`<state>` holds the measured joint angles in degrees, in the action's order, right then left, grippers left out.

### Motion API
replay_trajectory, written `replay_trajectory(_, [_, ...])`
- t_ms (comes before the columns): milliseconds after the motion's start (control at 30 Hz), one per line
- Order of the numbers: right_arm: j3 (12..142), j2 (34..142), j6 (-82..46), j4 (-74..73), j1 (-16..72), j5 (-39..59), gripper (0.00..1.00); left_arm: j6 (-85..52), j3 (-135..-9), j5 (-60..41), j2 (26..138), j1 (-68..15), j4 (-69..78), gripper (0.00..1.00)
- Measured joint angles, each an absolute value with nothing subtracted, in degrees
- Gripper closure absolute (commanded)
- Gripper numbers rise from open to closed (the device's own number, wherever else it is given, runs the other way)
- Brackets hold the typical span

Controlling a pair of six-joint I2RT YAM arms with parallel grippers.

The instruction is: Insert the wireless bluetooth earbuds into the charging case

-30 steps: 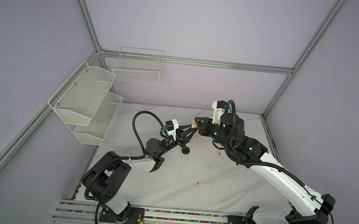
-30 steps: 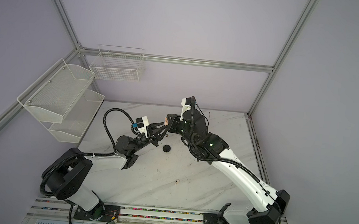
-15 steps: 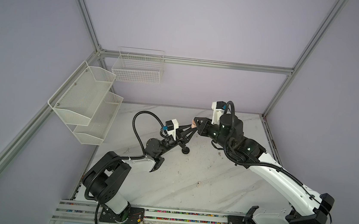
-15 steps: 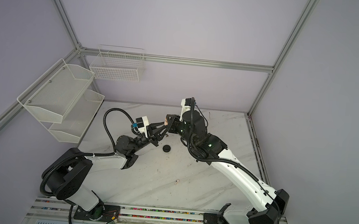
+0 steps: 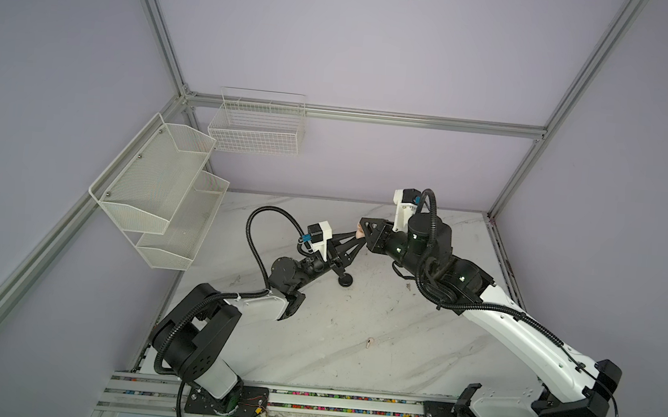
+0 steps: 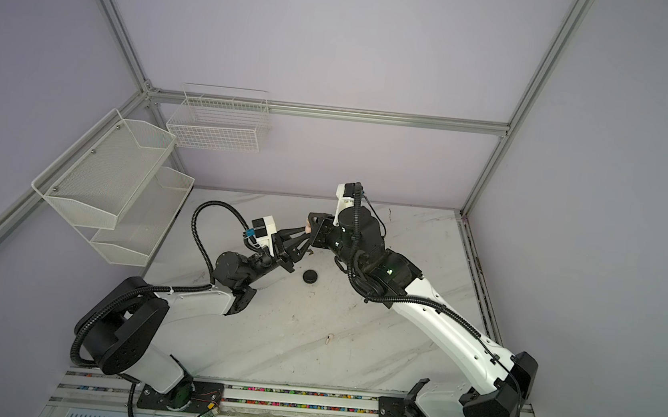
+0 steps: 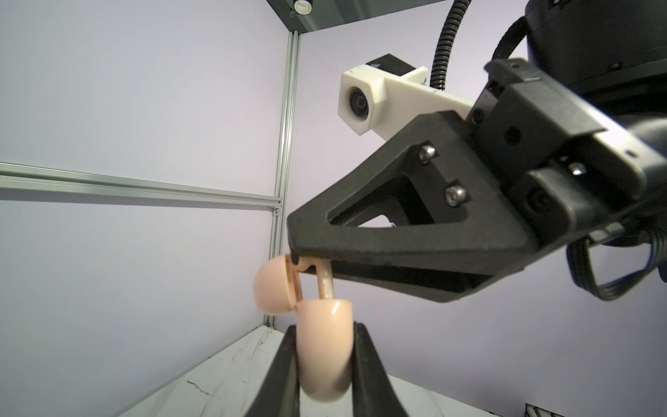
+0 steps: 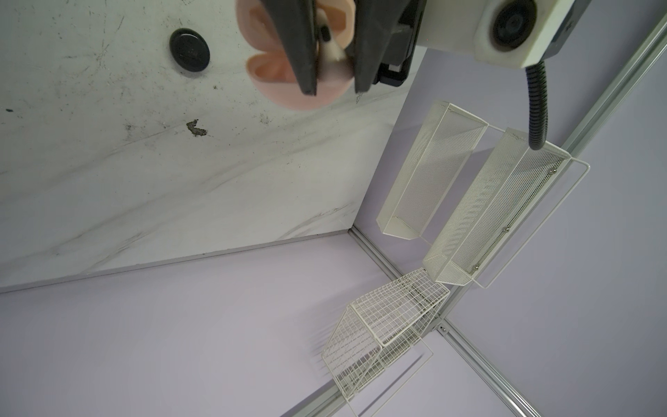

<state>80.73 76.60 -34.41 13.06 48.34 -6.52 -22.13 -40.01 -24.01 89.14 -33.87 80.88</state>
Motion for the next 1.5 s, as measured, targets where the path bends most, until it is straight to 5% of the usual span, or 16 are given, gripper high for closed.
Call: replay_trajectory(1500, [80.75,76.38,-32.18,11.97,48.6,-7.92,0.84,-23.55,-40.07,-23.81,88.05,-33.87,80.12,1.0])
